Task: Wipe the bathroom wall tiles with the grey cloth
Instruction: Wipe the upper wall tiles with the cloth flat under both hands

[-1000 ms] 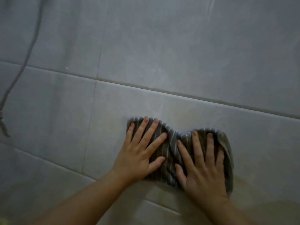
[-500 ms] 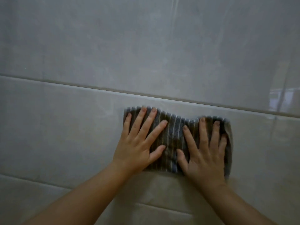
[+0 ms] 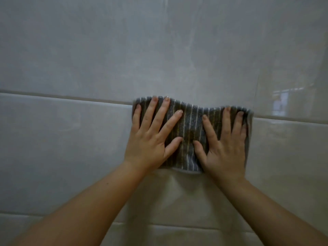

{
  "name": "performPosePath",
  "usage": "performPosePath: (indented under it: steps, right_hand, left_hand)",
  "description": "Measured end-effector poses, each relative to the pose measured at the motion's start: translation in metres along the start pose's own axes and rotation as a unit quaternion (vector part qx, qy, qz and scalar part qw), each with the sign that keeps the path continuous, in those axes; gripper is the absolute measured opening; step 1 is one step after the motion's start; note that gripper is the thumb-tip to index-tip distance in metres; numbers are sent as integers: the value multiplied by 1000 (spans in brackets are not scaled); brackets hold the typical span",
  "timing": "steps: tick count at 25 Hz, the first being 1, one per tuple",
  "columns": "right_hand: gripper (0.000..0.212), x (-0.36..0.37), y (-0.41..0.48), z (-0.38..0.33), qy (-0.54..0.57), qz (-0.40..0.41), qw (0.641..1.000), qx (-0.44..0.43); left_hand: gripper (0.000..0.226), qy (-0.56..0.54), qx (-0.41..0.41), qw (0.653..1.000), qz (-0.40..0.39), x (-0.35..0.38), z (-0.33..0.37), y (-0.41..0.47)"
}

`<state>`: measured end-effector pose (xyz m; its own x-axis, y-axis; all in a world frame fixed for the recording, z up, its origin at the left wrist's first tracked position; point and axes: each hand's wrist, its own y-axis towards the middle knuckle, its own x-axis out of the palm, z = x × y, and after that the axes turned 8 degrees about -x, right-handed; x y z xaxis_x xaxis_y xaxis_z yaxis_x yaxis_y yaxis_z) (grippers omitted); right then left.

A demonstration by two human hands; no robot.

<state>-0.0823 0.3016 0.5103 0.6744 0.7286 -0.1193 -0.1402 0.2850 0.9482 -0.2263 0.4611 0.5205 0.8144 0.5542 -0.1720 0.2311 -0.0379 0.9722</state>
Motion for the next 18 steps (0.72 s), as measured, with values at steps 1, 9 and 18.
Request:
performPosePath:
  steps: [1, 9, 18]
  right_hand:
    - [66, 2, -14, -3, 2, 2, 1000, 14]
    - [70, -6, -12, 21, 23, -11, 999, -38]
    - [64, 4, -68, 20, 20, 2, 1000, -11]
  left_hand:
    - [64, -2, 7, 1000, -5, 3, 7, -11]
    - [67, 20, 53, 998, -20, -1, 20, 8]
    - [66, 29, 27, 999, -36, 7, 45, -39]
